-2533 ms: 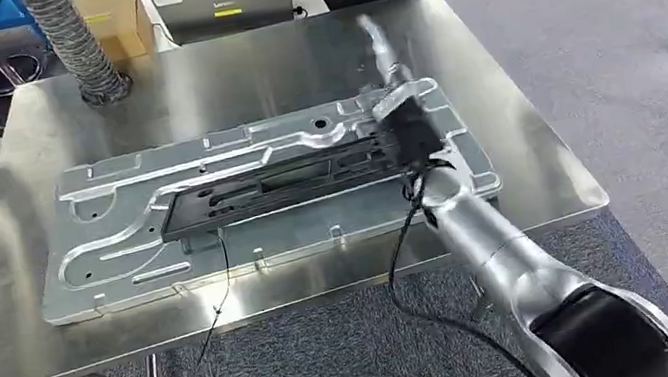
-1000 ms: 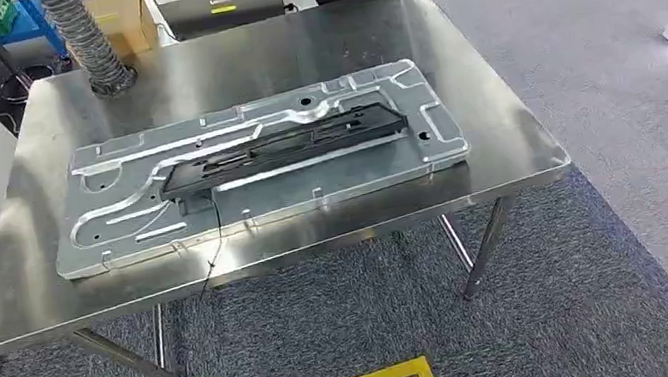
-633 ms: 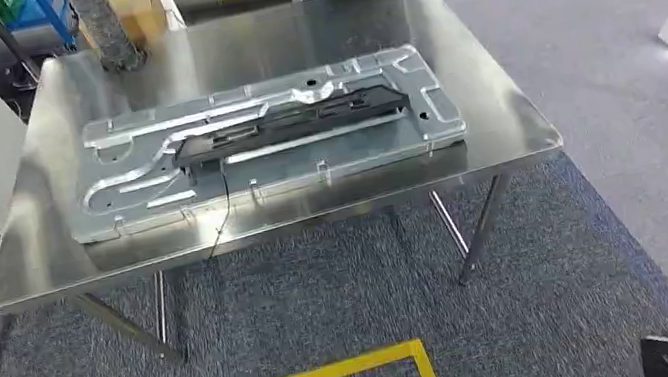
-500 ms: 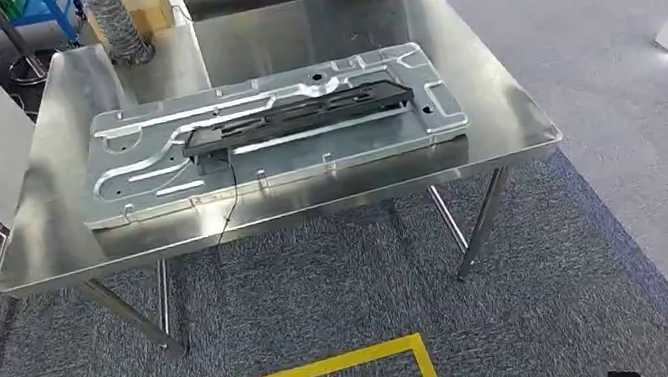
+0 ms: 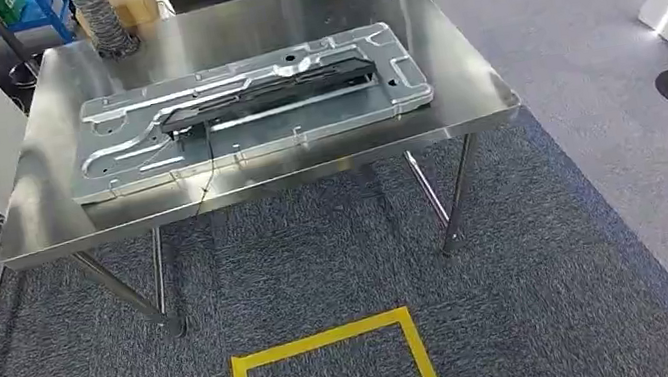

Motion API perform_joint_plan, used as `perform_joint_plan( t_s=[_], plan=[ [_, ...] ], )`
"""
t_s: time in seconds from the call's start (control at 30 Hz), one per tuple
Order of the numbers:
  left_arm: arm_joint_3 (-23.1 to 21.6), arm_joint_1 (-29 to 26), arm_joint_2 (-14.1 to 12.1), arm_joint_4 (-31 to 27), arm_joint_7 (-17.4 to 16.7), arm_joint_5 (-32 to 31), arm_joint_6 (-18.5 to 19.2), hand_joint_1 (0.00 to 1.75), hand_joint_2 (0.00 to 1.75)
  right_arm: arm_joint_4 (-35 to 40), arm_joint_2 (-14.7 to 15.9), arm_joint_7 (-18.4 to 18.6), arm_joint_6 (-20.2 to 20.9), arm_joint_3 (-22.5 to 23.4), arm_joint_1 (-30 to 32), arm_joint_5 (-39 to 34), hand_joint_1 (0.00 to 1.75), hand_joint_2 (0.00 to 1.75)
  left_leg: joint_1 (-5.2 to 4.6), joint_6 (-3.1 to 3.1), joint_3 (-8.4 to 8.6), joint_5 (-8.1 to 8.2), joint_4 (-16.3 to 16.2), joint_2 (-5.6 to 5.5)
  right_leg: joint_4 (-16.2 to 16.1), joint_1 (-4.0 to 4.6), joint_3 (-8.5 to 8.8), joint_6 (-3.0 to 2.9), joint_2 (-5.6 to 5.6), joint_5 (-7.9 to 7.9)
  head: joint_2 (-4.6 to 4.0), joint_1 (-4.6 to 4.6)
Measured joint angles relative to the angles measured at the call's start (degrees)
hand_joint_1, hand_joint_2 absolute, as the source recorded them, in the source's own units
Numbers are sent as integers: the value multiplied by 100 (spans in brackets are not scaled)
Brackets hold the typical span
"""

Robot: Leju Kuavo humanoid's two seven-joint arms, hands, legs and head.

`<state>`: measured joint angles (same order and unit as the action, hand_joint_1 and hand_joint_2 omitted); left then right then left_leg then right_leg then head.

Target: Take the parts from the cabinet and place them on the table.

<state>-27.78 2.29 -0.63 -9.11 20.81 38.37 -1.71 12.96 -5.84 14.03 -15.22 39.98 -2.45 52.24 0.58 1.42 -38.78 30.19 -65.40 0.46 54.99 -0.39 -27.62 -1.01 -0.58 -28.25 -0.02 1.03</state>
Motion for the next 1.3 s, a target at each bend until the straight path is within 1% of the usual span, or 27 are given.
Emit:
perform_joint_plan(
  t_s=[0.03, 0.07, 0.13, 0.2, 0.23, 0.27, 0.3, 0.4, 0.47, 0.53, 0.57, 0.6, 0.67, 0.7, 0.73, 0.77, 0.8, 0.9, 0.93, 0.97, 1.03, 1.07, 1.1, 1.17, 1.23, 1.27, 1.3],
  plan=[
    [-46, 8, 2, 0, -26, -40, 13, 0, 0, -13, -6, -6, 59, -9, 0, 2, 0, 0, 6, 22, -101, 313, -492, 1, 7, 15, -104, -7, -2, 79, 0, 2],
    [-86, 14, 2, 0, -44, -73, 20, 0, 0, -26, -11, -18, 97, -15, 0, 2, 0, 0, 8, 36, -150, 430, -879, 1, 28, 23, -206, -3, -5, 149, 0, 2],
    [-129, 16, 2, 0, -75, -97, 50, 0, 0, -46, -13, -63, 127, -18, -8, 0, 0, 0, 9, 38, 46, 140, -996, 1, 79, 30, -421, 16, -5, 274, 0, 2],
    [-188, 28, 2, 0, -101, -130, 68, 0, 0, -57, -13, -103, 125, -18, -11, 2, 0, 0, 9, 2, 656, -210, -266, -2, 143, 32, -621, 47, -3, 383, 0, 2],
    [-219, 50, 2, 0, -107, -141, 85, 0, 0, -61, -15, -116, 121, -18, -25, 0, 0, 0, 9, -38, 1104, -151, 314, -9, 185, 32, -682, 70, 0, 437, 2, 2],
    [-239, 79, 2, -2, -110, -151, 90, 0, 0, -63, -15, -131, 121, -20, -27, 2, 0, 0, -28, -65, 1476, 89, 895, -16, 218, 64, -733, 107, 6, 468, 0, 2],
    [-250, 91, 2, -2, -114, -167, 90, 0, 0, -70, -15, -164, 123, -20, -27, 2, 0, 0, -31, -115, 1511, 142, 1021, -23, 226, 58, -743, 146, -5, 522, 2, 2],
    [-293, 90, 2, 0, -138, -175, 96, 0, 0, -85, -15, -227, 116, -20, -24, 0, 0, 0, -51, -260, 1350, -17, 1044, -1, 178, 41, -777, 269, 0, 708, 0, 0],
    [-319, 103, 15, 0, -142, -175, 98, 0, 0, -90, -11, -286, 130, -20, -26, 0, 0, 0, -28, -370, 1215, -161, 1051, 42, 493, 6, -928, 295, 39, 181, 0, 0],
    [-339, 87, 7, 0, -142, -160, 77, 0, 0, -96, -11, -363, 195, -20, -23, -31, 0, 0, -41, -380, 1006, -316, 1046, 42, 1382, -13, -1140, 333, 40, -576, 0, 2],
    [-343, 86, 4, 0, -142, -158, 79, 0, 0, -101, -15, -408, 191, -20, -22, -48, 0, 0, -50, -376, 896, -396, 1032, 43, 1815, -21, -1217, 345, 40, -749, 0, 2],
    [-346, 82, 4, 0, -142, -147, 79, 0, 0, -103, -15, -418, 189, -20, -23, -57, 0, 0, -54, -365, 791, -464, 1013, 44, 2015, -25, -1198, 347, 40, -702, 0, 0],
    [-352, 80, 4, 0, -142, -149, 81, 0, 0, -103, -15, -459, 193, -18, -24, -66, 0, 0, -49, -341, 596, -567, 956, 51, 1788, -29, -861, 354, 39, -302, 0, 0],
    [-359, 80, 4, 0, -142, -149, 83, 0, 0, -103, -15, -468, 193, -18, -28, -72, 0, 0, -45, -319, 480, -626, 904, 51, 1312, -32, -480, 344, 39, -83, 0, 0],
    [-361, 82, 4, 0, -142, -154, 83, 0, 0, -103, -15, -474, 193, -18, -35, -77, 0, 0, -43, -299, 403, -665, 863, 48, 790, -33, -91, 326, 40, -61, 0, 0],
    [-365, 80, 4, 0, -145, -169, 85, 0, 0, -103, -15, -474, 193, -18, -54, -77, 0, 0, -64, -263, 345, -697, 811, 42, 211, -8, 318, 294, 40, -256, 2, 0],
    [-374, 82, 7, 0, -145, -171, 85, 0, 0, -103, -15, -477, 193, -18, -63, -79, 0, 0, -67, -226, 318, -741, 792, 46, -98, 7, 446, 244, 41, -389, 2, 2],
    [-385, 83, 4, 0, -158, -182, 101, 0, 0, -114, -20, -479, 213, -18, -54, -79, 0, 0, -56, -130, 288, -908, 825, 53, -54, 19, 329, 139, 40, -282, 0, 0],
    [-387, 64, 0, 2, -164, -182, 103, 0, 0, -140, -28, -479, 215, -18, -53, -76, 0, 0, -35, -96, 236, -844, 782, 25, -79, -22, 266, 80, 3, -200, 0, 0],
    [-387, 68, 0, 2, -164, -182, 103, 0, 0, -140, -28, -479, 213, -18, -61, -68, 0, 0, -35, -64, 172, -559, 621, 4, -76, -11, 203, 47, 0, -137, 0, 0],
    [-394, 50, 7, 2, -191, -182, 105, 0, 0, -140, -26, -479, 210, -15, -53, -61, 0, 0, -2, -17, -27, 180, -201, 4, -63, 12, 54, -14, -12, -22, 0, 0],
    [-394, 54, 4, 2, -199, -182, 107, 0, 0, -140, -26, -481, 210, -15, -54, -55, 0, 0, 9, 0, -103, 402, -628, 5, -46, 25, -34, -21, -13, 35, 0, 0],
    [-394, 58, 4, 2, -212, -182, 107, 0, 0, -140, -26, -483, 210, -15, -56, -35, 0, 0, 9, 8, -120, 435, -906, 5, -20, 34, -120, -19, -10, 80, 0, 2],
    [-394, 63, 4, 2, -272, -178, 105, 0, 0, -140, -26, -483, 215, -18, -56, 11, 0, 0, 7, -7, 101, 30, -839, 4, 34, 40, -313, -4, -7, 153, 0, 0],
    [-394, 68, 4, 2, -359, -162, 109, 0, 0, -140, -26, -483, 237, -20, -52, 33, 0, 0, 4, -73, 701, -286, -54, 1, 83, 44, -460, 33, -1, 234, 0, 2],
    [-394, 75, 2, 2, -385, -154, 109, 0, 0, -140, -28, -483, 250, -22, -52, 39, 0, 0, -8, -119, 1099, -171, 458, 1, 99, 48, -499, 61, -3, 261, 0, 2],
    [-394, 85, 0, 2, -405, -147, 109, 0, 0, -142, -28, -479, 276, -26, -57, 42, 0, 0, -39, -145, 1338, -48, 912, 2, 130, 66, -525, 94, -11, 289, 0, 0]
  ],
)
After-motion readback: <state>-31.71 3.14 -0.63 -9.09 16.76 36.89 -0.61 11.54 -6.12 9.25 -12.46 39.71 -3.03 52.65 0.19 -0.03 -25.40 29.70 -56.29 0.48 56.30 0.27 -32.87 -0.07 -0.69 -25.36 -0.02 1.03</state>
